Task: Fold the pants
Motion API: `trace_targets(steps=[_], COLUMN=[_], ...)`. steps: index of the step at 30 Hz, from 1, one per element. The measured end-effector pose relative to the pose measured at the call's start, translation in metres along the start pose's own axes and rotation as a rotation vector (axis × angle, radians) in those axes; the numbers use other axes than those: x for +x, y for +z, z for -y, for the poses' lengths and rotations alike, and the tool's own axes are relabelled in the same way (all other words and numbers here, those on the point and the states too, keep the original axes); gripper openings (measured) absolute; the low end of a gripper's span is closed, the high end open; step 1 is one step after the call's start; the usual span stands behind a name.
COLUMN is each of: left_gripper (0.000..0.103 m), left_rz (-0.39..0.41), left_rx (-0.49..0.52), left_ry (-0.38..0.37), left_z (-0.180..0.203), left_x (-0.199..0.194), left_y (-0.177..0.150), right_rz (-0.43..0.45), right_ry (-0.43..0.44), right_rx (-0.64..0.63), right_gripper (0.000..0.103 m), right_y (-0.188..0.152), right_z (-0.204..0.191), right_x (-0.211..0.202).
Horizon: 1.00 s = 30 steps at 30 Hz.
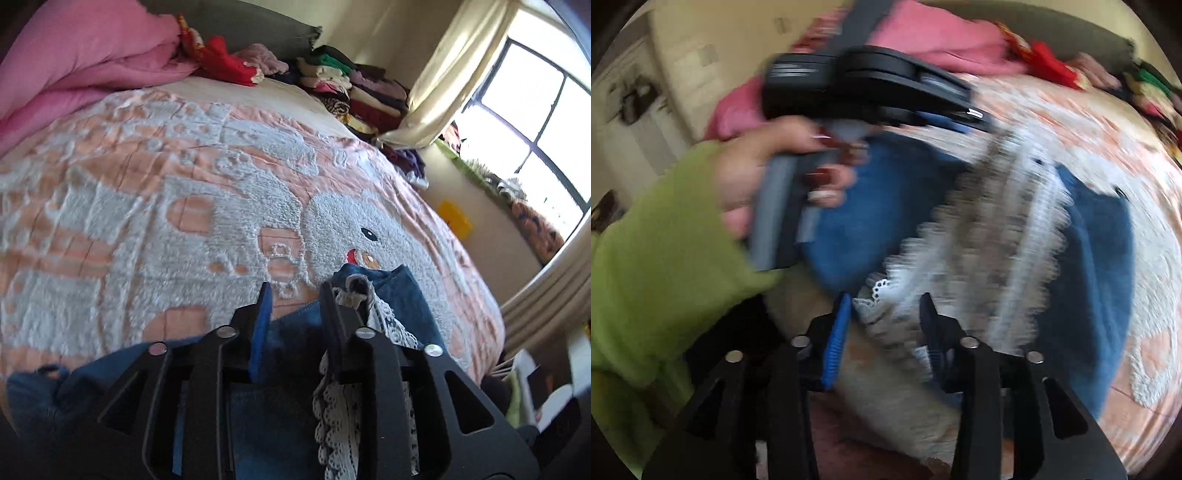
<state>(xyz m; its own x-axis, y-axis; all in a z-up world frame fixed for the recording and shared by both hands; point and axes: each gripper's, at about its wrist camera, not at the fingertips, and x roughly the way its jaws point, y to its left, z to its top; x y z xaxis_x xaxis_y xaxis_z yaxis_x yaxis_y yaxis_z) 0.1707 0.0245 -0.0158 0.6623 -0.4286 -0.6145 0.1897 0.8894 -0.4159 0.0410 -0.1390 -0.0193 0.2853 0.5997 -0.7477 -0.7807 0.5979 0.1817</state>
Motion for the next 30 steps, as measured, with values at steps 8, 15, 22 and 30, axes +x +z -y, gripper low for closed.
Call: trace_targets(steps=[8, 15, 22, 30], left_gripper=[0.029, 0.046, 0.046, 0.046], left_rz=[0.004, -0.056, -0.096, -0.124], left_rx=[-0.082, -0.122, -0.133, -0.158], left_ry=[-0.067, -0.111, -0.113, -0.105], left_z=[0.0, 0.003, 0.003, -0.005], left_x=[-0.012, 0.0, 0.011, 0.018], left_y=[-0.005, -0.006, -0.012, -0.007], right_rz=[0.063, -0.045, -0.041, -0.063], right_ry=[-0.126, -0.231, -0.129, -0.09], right_rx=[-0.025, -0.203, -0.139, -0.109], right_gripper=[0.048, 0.046, 0.008, 0.011], right_y=[-0.018, -0.036, -0.031, -0.015], right_z=[0.015, 0.005, 0.0, -0.012], right_x=[-0.041, -0.014, -0.006, 0.011])
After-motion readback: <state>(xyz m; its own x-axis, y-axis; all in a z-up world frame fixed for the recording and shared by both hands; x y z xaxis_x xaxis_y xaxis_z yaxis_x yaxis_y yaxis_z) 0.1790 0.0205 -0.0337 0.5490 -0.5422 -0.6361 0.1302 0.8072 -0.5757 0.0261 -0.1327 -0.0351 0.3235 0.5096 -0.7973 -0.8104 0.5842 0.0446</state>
